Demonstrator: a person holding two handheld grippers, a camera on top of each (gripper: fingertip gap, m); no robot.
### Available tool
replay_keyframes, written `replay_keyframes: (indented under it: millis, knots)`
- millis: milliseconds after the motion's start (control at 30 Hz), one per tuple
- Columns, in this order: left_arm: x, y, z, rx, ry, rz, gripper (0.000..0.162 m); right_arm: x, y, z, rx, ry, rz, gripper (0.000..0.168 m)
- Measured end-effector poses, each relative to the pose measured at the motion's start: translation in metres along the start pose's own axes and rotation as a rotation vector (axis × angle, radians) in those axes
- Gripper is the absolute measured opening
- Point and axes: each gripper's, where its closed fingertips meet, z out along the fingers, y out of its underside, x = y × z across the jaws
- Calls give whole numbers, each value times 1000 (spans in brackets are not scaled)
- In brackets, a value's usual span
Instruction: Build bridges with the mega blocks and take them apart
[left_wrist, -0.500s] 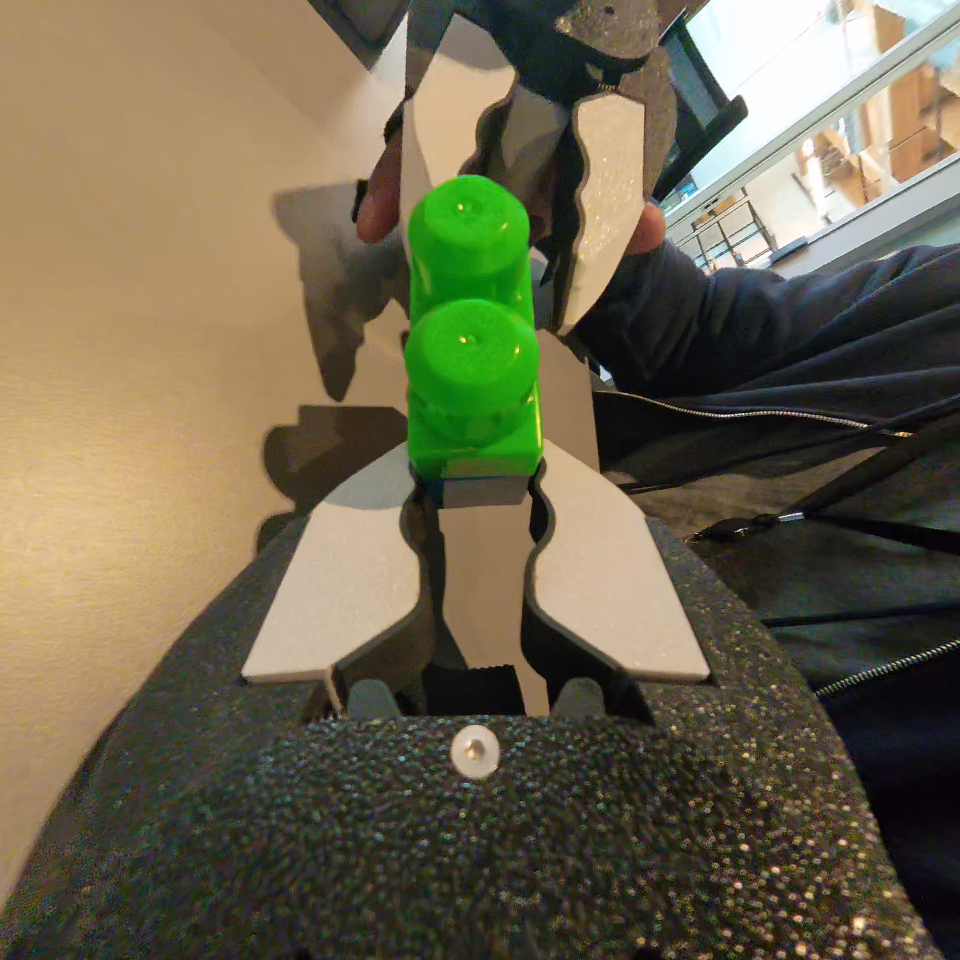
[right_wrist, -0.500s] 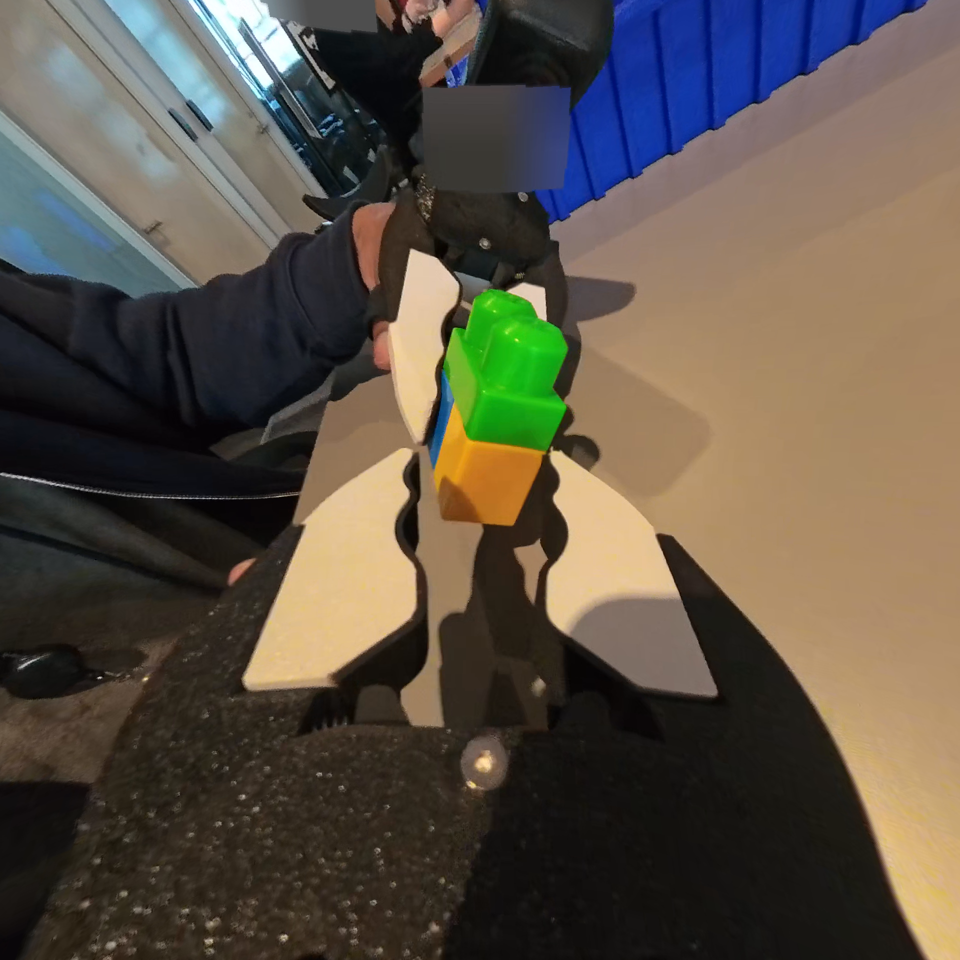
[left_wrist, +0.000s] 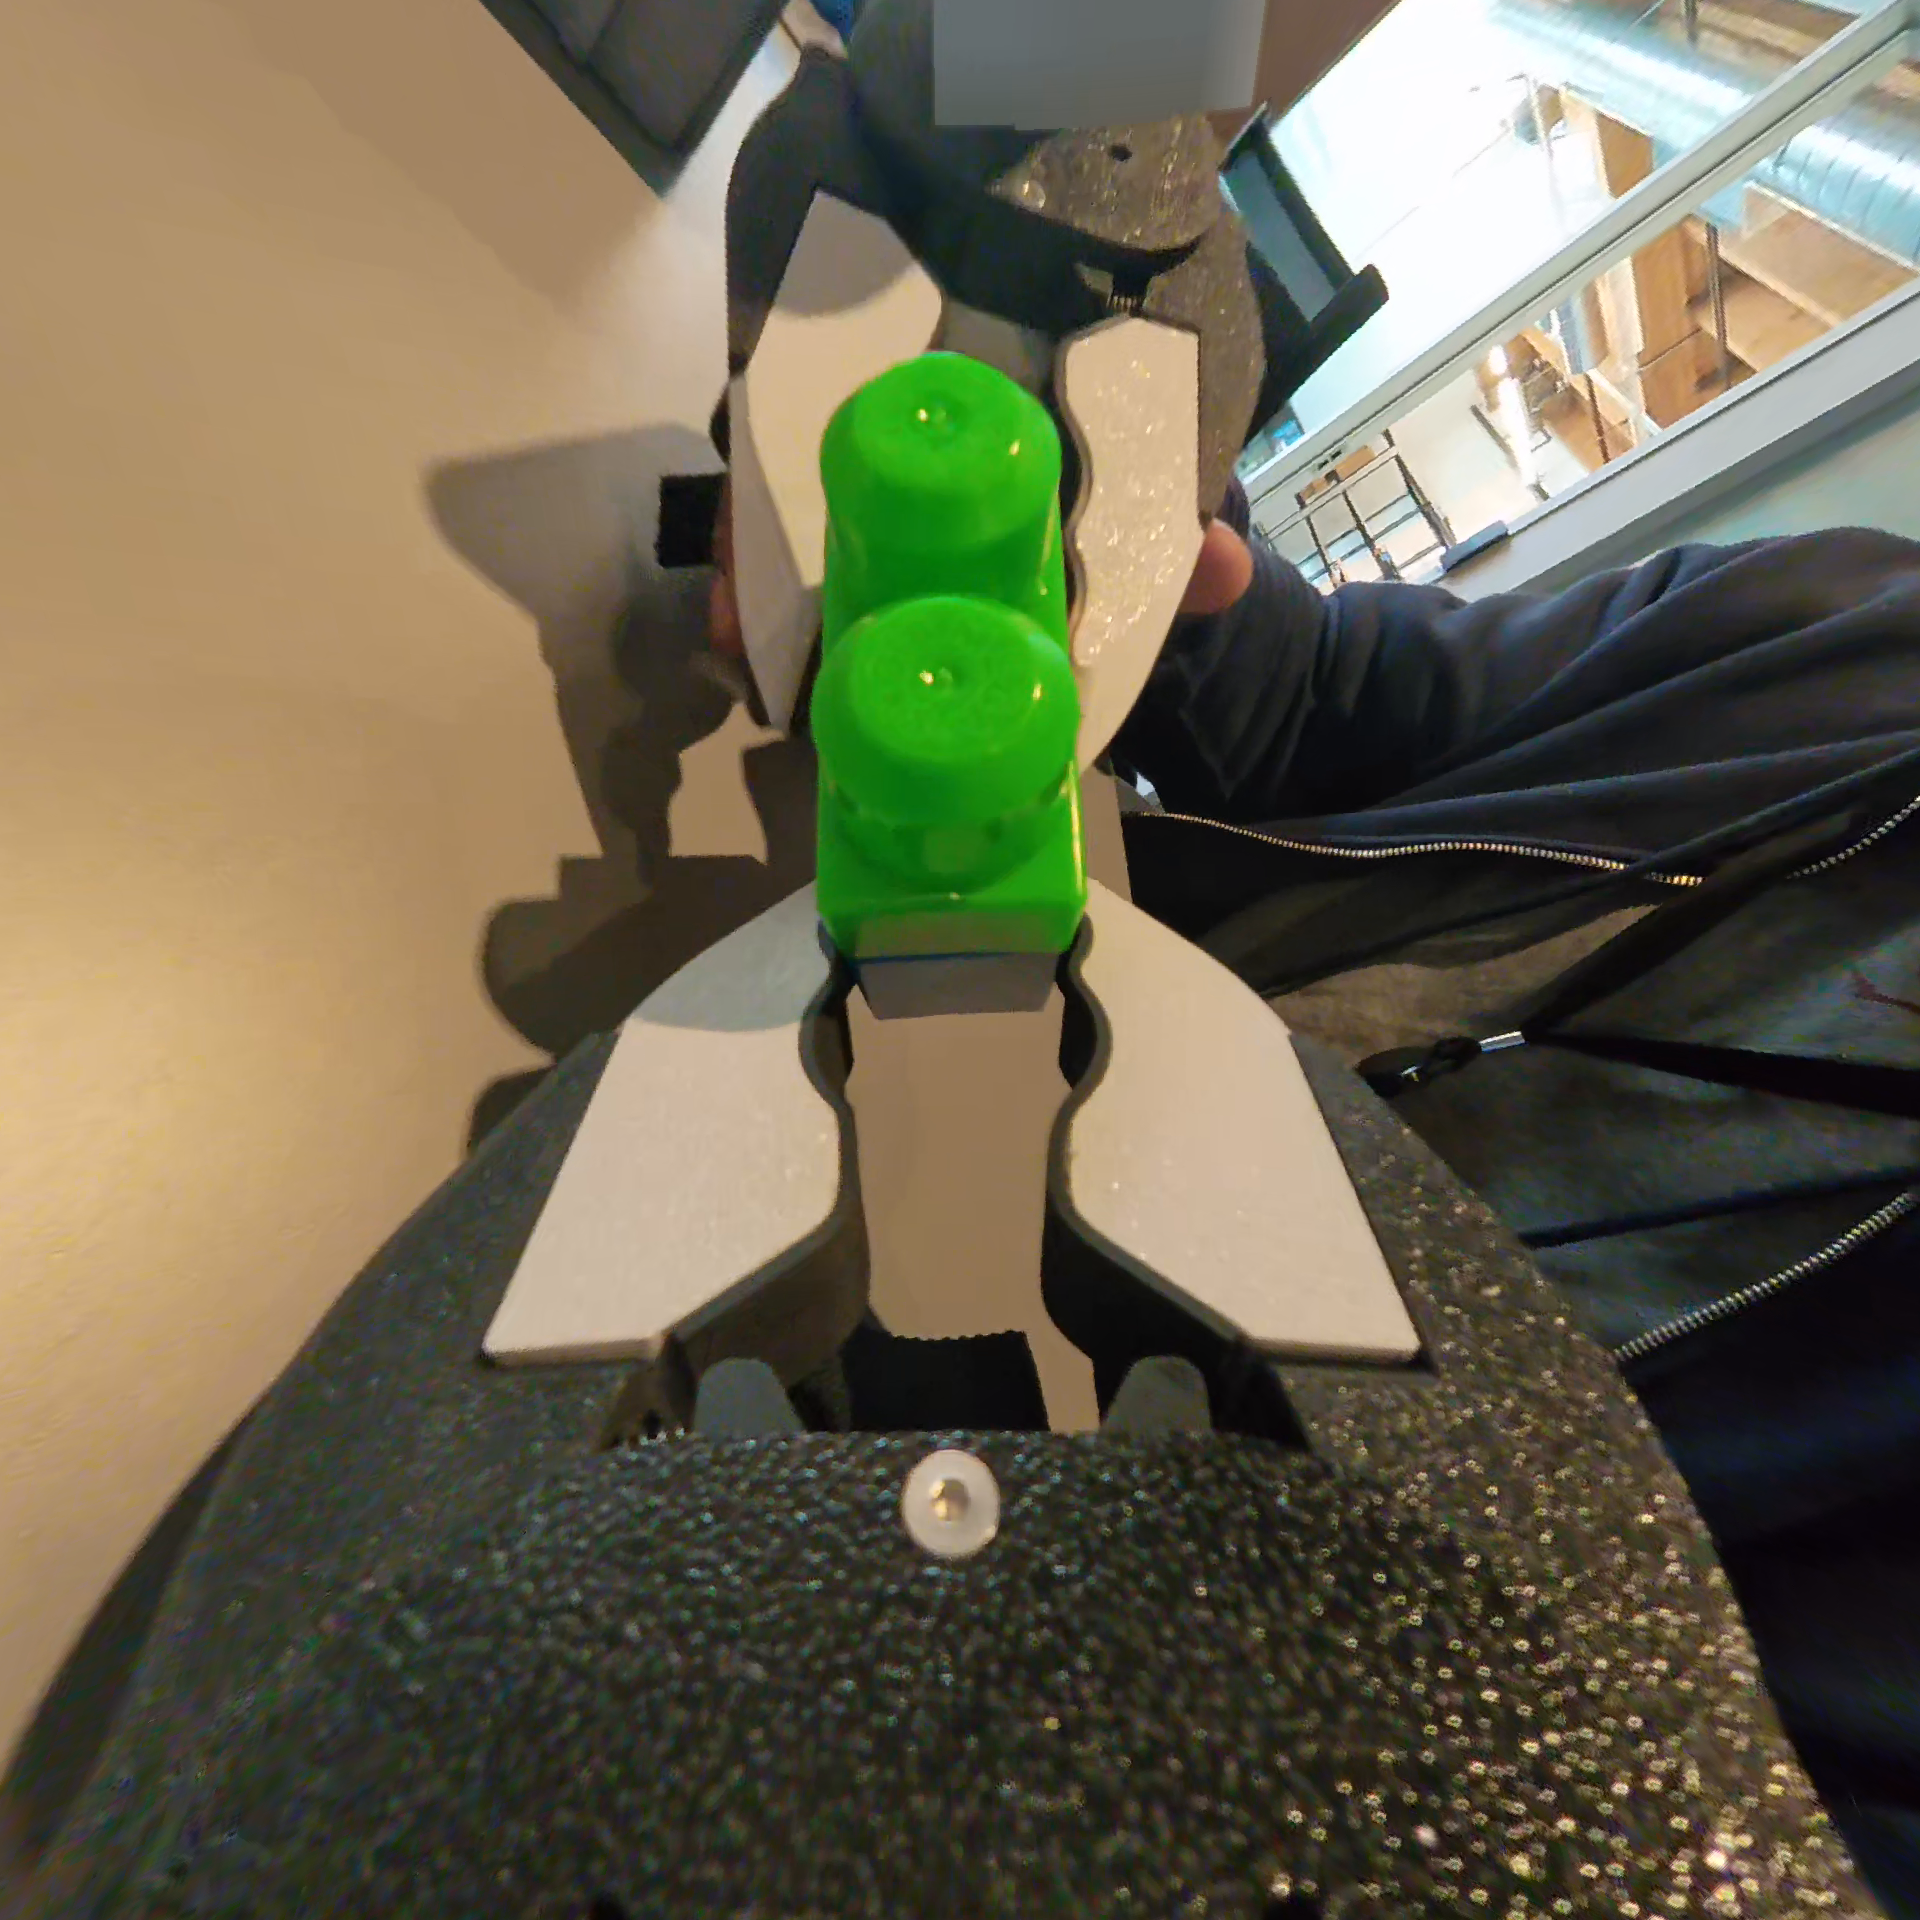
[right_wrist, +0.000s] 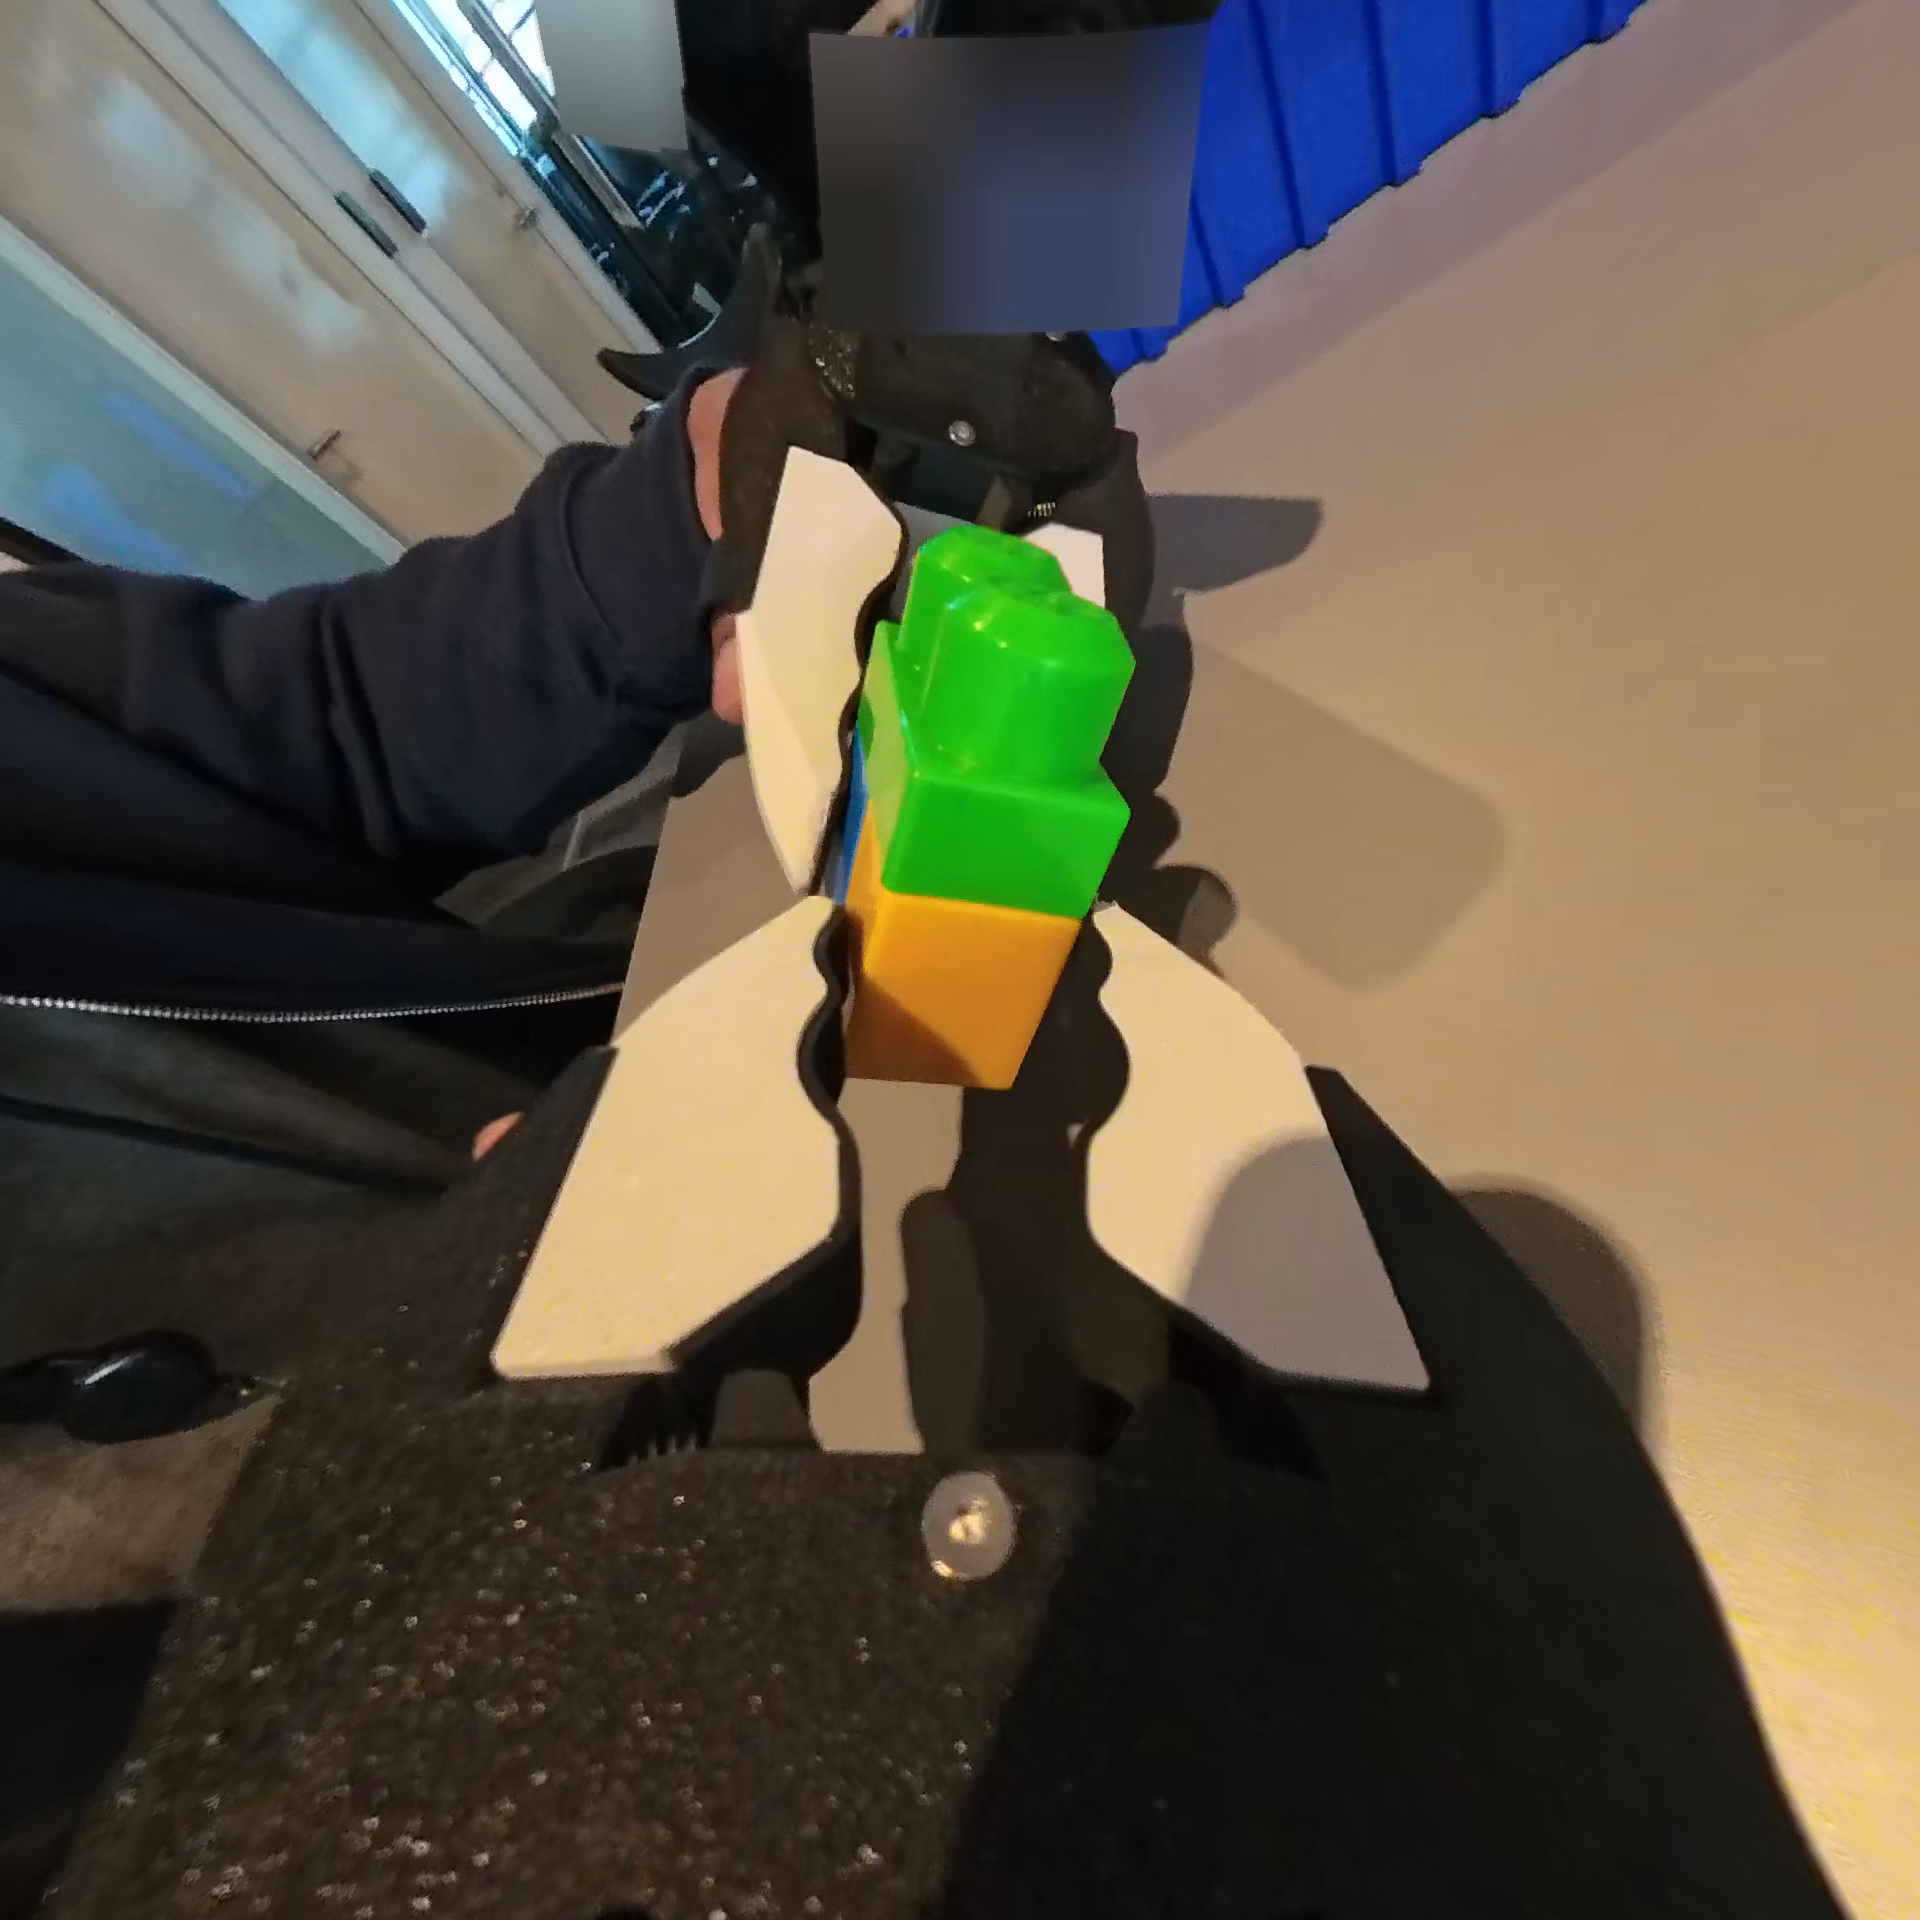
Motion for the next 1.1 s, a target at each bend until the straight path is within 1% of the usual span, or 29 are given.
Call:
replay_keyframes:
  millis: [133,167,200,233,367,433,467,567,633,700,733,767,833,900,933,1000,1100]
  knots:
    - [-1,-9,-3,64,-24,16,36,2,-4,-3,44,12,8,39]
    - [-1,-11,-4,77,-25,21,38,1,-6,-5,64,16,-2,39]
    - [-2,-13,-6,98,-36,28,45,2,-8,-7,78,28,-13,39]
    - [-1,-16,-9,128,-43,41,49,2,-9,-10,91,43,-33,39]
    - [8,-31,-32,306,-29,106,50,-1,-18,-34,146,117,-106,37]
    - [9,-35,-41,367,-27,105,49,-3,-27,-61,159,206,-183,37]
    - [8,-35,-43,375,-28,97,48,-4,-34,-82,167,266,-226,37]
    - [6,-33,-44,372,-38,83,44,-3,-66,-166,220,477,-289,37]
    - [3,-31,-38,337,-57,80,44,11,-77,-227,152,687,-356,37]
    - [-1,-27,-31,290,-81,75,43,48,-74,-298,-15,973,-391,37]
    - [-2,-25,-28,267,-90,75,42,71,-70,-335,-105,1103,-379,37]
    - [-4,-23,-25,246,-104,74,42,95,-64,-365,-175,1185,-345,37]
    - [-10,-19,-19,205,-137,67,41,139,-51,-402,-257,1240,-268,37]
    - [-15,-17,-14,170,-165,61,40,177,-39,-429,-387,1337,-263,37]
    - [-16,-16,-13,159,-173,58,39,192,-35,-435,-459,1368,-282,37]
    - [-20,-16,-12,152,-184,40,39,217,-34,-428,-543,1345,-331,37]
    - [-25,-20,-14,169,-194,10,38,246,-46,-402,-602,1294,-412,37]
